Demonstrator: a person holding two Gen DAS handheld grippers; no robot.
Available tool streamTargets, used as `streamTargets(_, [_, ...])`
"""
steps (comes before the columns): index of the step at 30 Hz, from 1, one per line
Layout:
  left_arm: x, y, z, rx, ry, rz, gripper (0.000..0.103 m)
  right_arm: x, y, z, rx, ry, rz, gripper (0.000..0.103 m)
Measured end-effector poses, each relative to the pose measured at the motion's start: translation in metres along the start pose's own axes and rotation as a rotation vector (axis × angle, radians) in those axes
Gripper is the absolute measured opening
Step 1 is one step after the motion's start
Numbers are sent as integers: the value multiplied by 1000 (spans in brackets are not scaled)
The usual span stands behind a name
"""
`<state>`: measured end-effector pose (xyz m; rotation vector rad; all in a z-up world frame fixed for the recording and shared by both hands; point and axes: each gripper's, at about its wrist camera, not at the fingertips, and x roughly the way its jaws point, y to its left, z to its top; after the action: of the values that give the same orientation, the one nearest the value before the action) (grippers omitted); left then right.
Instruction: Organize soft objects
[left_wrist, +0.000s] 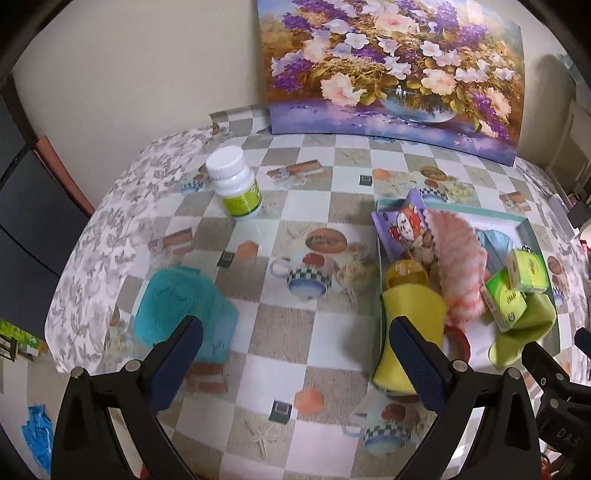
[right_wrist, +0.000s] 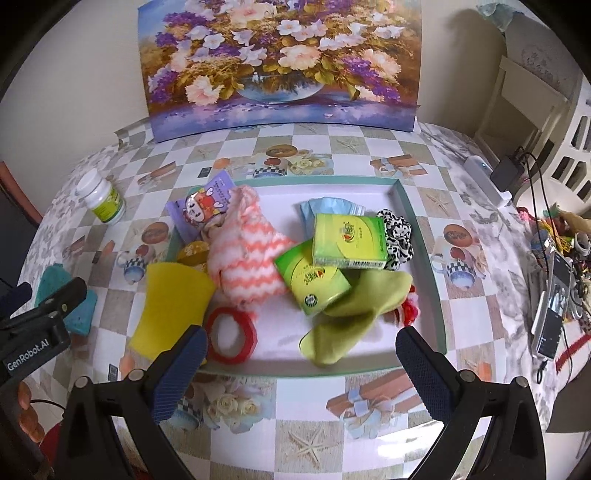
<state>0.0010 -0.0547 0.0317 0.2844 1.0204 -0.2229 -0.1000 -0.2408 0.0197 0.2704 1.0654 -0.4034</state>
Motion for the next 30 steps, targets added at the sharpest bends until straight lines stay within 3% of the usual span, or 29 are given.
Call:
streamTargets(8, [-7,2,-18,19,13,-4,101,-8,3,-12,-7,-16,2,103])
streamTargets(30, [9,5,-21,14,86,30,101,0,3,-11,-5,10,9,103])
